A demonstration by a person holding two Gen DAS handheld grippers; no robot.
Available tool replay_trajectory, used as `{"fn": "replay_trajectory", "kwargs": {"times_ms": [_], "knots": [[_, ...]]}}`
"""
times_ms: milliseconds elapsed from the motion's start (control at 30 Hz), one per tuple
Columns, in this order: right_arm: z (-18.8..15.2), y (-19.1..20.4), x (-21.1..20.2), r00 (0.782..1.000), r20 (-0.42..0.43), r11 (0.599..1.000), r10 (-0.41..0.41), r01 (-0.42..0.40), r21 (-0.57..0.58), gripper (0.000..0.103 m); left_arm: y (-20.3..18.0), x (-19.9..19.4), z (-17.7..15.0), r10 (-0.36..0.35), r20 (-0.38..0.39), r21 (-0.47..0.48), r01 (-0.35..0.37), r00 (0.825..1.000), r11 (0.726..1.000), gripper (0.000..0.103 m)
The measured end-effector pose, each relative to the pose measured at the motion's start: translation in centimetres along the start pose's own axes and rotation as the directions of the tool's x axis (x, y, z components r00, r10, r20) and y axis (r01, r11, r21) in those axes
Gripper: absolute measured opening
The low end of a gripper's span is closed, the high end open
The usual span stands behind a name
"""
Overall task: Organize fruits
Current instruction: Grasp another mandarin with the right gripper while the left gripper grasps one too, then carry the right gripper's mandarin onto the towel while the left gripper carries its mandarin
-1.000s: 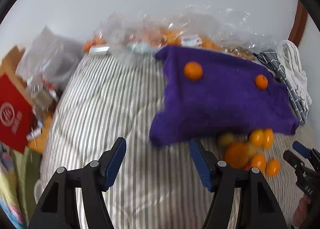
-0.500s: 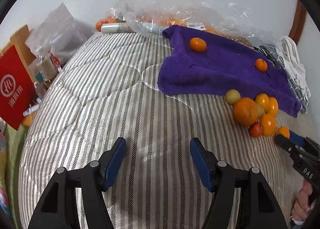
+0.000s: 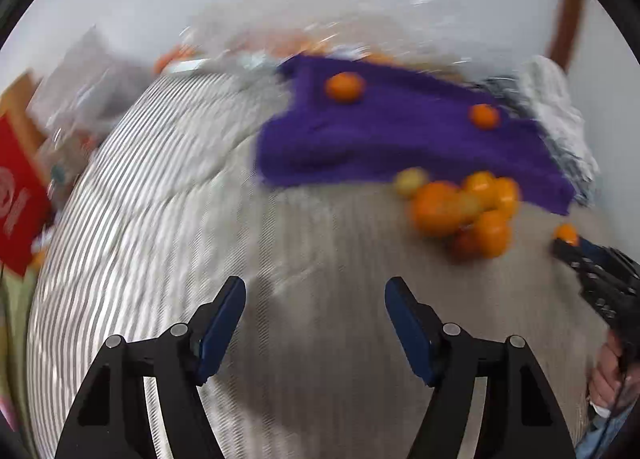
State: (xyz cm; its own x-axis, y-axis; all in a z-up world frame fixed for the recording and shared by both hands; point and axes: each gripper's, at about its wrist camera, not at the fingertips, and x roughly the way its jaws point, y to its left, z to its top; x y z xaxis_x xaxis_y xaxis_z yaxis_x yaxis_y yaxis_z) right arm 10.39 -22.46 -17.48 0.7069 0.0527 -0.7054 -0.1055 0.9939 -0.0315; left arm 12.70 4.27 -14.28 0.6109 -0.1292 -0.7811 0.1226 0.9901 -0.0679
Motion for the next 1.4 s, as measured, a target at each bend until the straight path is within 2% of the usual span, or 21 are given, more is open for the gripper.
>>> {"fn": "replay_trajectory", "kwargs": {"times_ms": [67, 133, 333, 467, 600, 700, 900, 1033, 1200, 1300, 1400], "knots": [[-0.1, -0.9, -0.1, 1.0, 0.01, 1.0, 0.003, -0.003, 0.016, 0.032, -2.0, -0.4, 1.1, -0.062, 0.038, 0.067, 0.059, 0.997, 0.996, 0.07], [-0.1, -1.7, 0.0, 0.999, 0.011, 0.998, 0.035, -0.036, 0.046, 0.032, -3.2, 0.0, 2.4, -0.126, 0.038, 0.058, 0.123, 0.991, 0.991, 0.07], [0.1, -2.2, 0.9, 0.998, -0.019, 0.996, 0.066, -0.065, 0.067, 0.032, -3.9, 2.1, 3.1, -0.174, 0.013, 0.011, 0.174, 0.985, 0.985, 0.068], [0.1, -2.4, 1.0, 0.997, -0.019, 0.995, 0.068, -0.066, 0.078, 0.032, -4.1, 3.9, 3.1, -0.215, -0.022, -0.016, 0.215, 0.976, 0.976, 0.057], [0.0, -2.8, 1.3, 0.997, -0.031, 0.992, 0.074, -0.071, 0.103, 0.032, -3.7, 4.5, 2.8, -0.288, 0.004, -0.035, 0.288, 0.958, 0.957, 0.046], [-0.2, -3.1, 1.1, 0.995, -0.019, 0.989, 0.094, -0.091, 0.119, 0.032, -3.9, 4.0, 2.6, -0.299, 0.014, -0.005, 0.299, 0.954, 0.954, 0.038], [-0.2, -2.6, 1.1, 0.993, -0.022, 0.989, 0.113, -0.111, 0.099, 0.032, -3.1, 3.6, 2.2, -0.326, 0.035, -0.043, 0.327, 0.945, 0.944, 0.038], [-0.2, -2.4, 1.3, 0.995, -0.031, 0.991, 0.094, -0.091, 0.094, 0.032, -2.7, 2.7, 2.4, -0.259, 0.09, -0.041, 0.263, 0.962, 0.964, 0.038], [-0.2, -2.6, 1.4, 0.995, -0.032, 0.99, 0.092, -0.088, 0.111, 0.032, -2.2, 1.6, 2.6, -0.218, 0.145, -0.048, 0.227, 0.965, 0.973, 0.038], [-0.2, -2.6, 1.5, 0.996, -0.036, 0.99, 0.083, -0.078, 0.115, 0.032, -2.1, 2.0, 2.6, -0.159, 0.128, -0.043, 0.166, 0.979, 0.985, 0.038], [-0.2, -2.6, 1.6, 0.996, -0.038, 0.991, 0.077, -0.072, 0.111, 0.032, -1.8, 2.8, 2.6, -0.151, 0.086, -0.054, 0.156, 0.985, 0.986, 0.038]]}}
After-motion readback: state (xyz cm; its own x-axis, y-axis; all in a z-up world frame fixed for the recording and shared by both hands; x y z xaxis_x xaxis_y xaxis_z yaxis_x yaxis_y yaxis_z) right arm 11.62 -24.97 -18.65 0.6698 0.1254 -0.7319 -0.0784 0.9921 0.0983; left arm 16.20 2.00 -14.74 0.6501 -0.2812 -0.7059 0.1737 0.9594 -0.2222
